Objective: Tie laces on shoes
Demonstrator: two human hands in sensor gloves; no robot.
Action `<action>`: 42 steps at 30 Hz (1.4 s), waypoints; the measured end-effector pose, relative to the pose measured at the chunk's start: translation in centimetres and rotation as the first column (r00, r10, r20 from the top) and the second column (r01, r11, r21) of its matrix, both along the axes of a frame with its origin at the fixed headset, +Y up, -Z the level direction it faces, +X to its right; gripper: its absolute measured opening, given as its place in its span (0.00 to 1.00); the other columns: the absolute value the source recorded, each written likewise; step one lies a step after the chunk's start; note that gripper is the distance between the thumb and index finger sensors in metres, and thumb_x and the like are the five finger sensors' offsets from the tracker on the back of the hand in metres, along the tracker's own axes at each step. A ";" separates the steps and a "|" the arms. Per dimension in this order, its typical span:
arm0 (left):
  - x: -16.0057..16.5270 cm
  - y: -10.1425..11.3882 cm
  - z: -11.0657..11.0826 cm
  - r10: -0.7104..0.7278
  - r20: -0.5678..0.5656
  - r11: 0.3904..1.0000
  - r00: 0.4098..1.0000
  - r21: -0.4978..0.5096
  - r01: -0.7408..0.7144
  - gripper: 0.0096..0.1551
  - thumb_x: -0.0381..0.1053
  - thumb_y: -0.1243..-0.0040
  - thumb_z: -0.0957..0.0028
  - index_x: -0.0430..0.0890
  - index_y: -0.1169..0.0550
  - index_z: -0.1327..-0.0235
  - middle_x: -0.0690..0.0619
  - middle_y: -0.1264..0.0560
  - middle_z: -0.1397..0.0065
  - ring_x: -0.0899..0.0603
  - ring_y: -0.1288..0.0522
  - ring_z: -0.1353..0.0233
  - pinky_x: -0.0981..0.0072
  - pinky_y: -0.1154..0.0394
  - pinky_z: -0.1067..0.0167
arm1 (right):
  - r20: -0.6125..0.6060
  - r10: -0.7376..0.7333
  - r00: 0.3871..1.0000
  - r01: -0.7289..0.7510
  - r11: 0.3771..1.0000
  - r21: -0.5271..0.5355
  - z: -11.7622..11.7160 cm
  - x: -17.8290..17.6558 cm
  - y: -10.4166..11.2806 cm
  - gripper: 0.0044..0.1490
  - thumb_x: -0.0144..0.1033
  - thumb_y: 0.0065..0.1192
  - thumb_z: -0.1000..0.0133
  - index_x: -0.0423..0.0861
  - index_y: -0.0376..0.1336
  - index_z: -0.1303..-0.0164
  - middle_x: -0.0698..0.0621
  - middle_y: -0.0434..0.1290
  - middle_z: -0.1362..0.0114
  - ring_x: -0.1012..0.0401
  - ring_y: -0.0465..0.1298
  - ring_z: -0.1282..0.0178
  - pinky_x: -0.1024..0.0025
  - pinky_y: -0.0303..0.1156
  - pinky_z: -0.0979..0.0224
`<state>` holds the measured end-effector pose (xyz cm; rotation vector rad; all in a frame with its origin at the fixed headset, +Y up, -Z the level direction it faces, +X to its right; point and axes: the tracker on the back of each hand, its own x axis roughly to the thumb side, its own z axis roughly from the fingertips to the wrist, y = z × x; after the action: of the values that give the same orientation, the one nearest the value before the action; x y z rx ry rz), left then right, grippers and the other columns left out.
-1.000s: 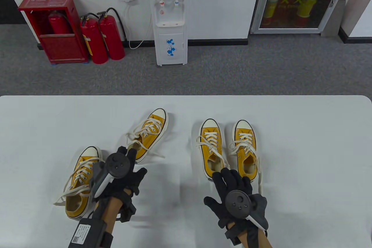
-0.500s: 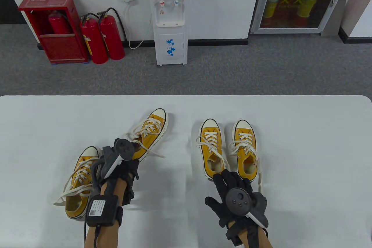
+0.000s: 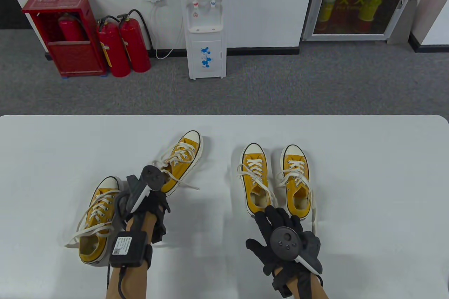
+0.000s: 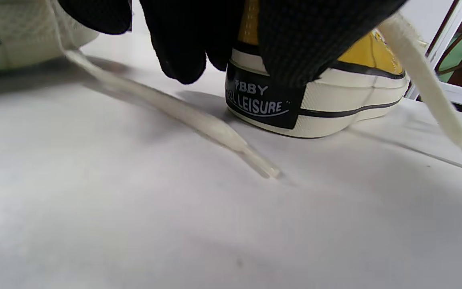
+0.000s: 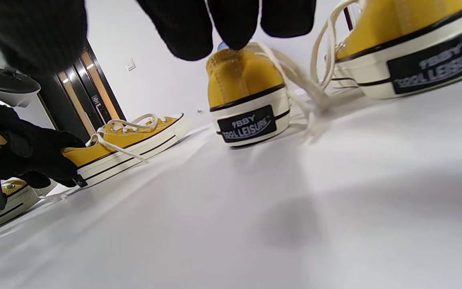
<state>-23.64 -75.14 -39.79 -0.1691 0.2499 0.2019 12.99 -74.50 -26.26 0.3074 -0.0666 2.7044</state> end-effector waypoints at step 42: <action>9.2 3.5 16.3 -0.070 0.514 0.917 0.855 0.370 -0.148 0.26 0.59 0.23 0.61 0.52 0.16 0.51 0.41 0.24 0.47 0.51 0.17 0.63 0.45 0.20 0.50 | 0.004 0.004 1.000 -0.003 1.000 -0.007 0.0 0.1 -0.3 0.51 0.65 0.61 0.53 0.47 0.60 0.23 0.46 0.50 0.15 0.40 0.52 0.14 0.28 0.41 0.23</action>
<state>-14.41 -71.60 -23.53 0.1827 -0.3416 0.2371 13.11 -74.81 -26.25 0.3001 -0.0582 2.7083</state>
